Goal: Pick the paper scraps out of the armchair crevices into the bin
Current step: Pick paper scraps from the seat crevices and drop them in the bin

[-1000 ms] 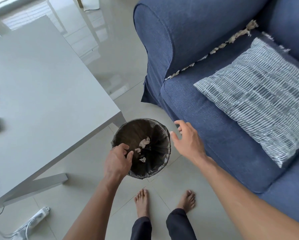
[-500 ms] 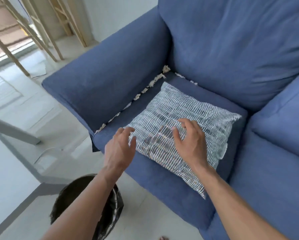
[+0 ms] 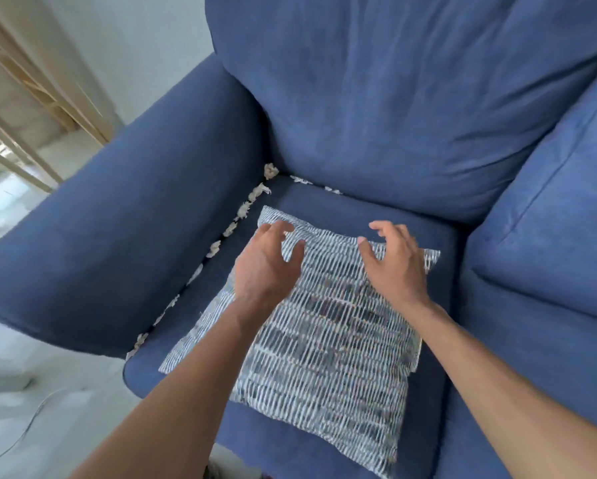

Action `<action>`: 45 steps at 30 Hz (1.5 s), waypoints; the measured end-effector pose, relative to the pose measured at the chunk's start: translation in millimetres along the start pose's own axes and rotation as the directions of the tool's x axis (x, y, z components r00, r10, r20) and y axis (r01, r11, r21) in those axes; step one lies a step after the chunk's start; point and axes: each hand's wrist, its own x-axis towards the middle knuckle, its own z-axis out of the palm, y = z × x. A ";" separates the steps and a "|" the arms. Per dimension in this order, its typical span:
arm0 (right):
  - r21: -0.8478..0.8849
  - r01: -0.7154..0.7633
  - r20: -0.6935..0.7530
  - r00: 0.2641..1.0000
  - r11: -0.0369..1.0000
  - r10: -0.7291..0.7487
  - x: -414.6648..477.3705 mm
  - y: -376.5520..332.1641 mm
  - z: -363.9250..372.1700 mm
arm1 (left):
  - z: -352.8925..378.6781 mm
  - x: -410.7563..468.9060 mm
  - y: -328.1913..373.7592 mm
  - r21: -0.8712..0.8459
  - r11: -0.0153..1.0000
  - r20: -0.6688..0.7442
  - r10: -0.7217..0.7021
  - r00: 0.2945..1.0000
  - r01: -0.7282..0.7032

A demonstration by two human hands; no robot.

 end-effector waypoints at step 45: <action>0.664 -0.645 0.047 0.540 0.377 0.840 212.1 12.1 180.2 | 146.6 246.0 -73.0 -0.087 0.958 0.313 -0.235 0.920 0.275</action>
